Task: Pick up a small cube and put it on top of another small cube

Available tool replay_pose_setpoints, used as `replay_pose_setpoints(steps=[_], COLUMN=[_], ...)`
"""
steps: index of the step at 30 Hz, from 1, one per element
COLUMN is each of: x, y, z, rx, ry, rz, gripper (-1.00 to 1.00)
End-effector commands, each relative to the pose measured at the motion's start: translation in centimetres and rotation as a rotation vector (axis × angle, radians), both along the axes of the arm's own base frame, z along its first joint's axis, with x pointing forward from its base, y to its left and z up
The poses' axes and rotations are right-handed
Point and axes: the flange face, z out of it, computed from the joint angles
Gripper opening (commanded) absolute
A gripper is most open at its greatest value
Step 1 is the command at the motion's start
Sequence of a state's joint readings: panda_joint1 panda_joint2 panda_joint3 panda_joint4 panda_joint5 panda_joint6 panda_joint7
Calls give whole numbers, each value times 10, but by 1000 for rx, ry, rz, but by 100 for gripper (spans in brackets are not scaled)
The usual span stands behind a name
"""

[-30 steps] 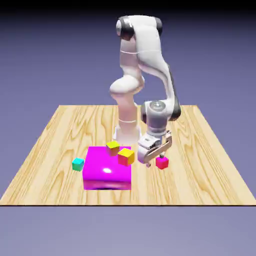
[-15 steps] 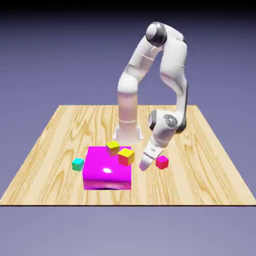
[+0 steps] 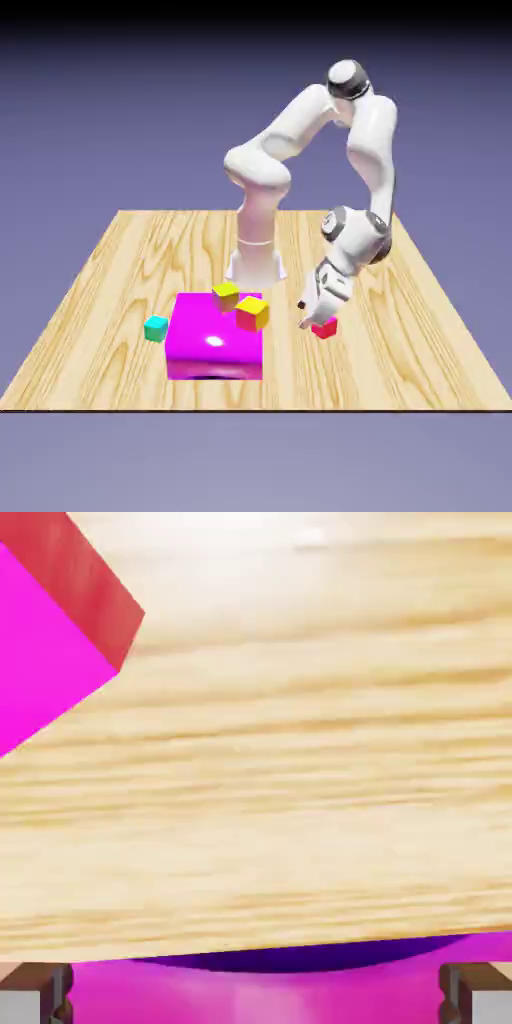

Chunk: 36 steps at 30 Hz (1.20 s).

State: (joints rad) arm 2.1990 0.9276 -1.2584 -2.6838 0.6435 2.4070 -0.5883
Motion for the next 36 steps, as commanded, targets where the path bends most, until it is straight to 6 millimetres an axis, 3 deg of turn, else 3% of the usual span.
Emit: replay_pose_setpoints(steps=[1, 8, 11, 13, 19, 20, 21, 27, 36], x=[-9, -69, -85, -86, -67, -67, -67, -86, -54], y=[8, 52, 67, 68, 38, 38, 38, 68, 42], z=[-4, -31, -17, -16, -71, -71, -71, -15, -26], rx=[-18, -142, -156, -158, -158, -158, -158, -157, 313], ry=[1, -12, -2, -2, -2, -2, -2, -2, -110], rz=[42, 325, 448, 456, 456, 456, 456, 456, -195], gripper=[0, 0, 0, 0, 0, -100, -100, -100, -100])
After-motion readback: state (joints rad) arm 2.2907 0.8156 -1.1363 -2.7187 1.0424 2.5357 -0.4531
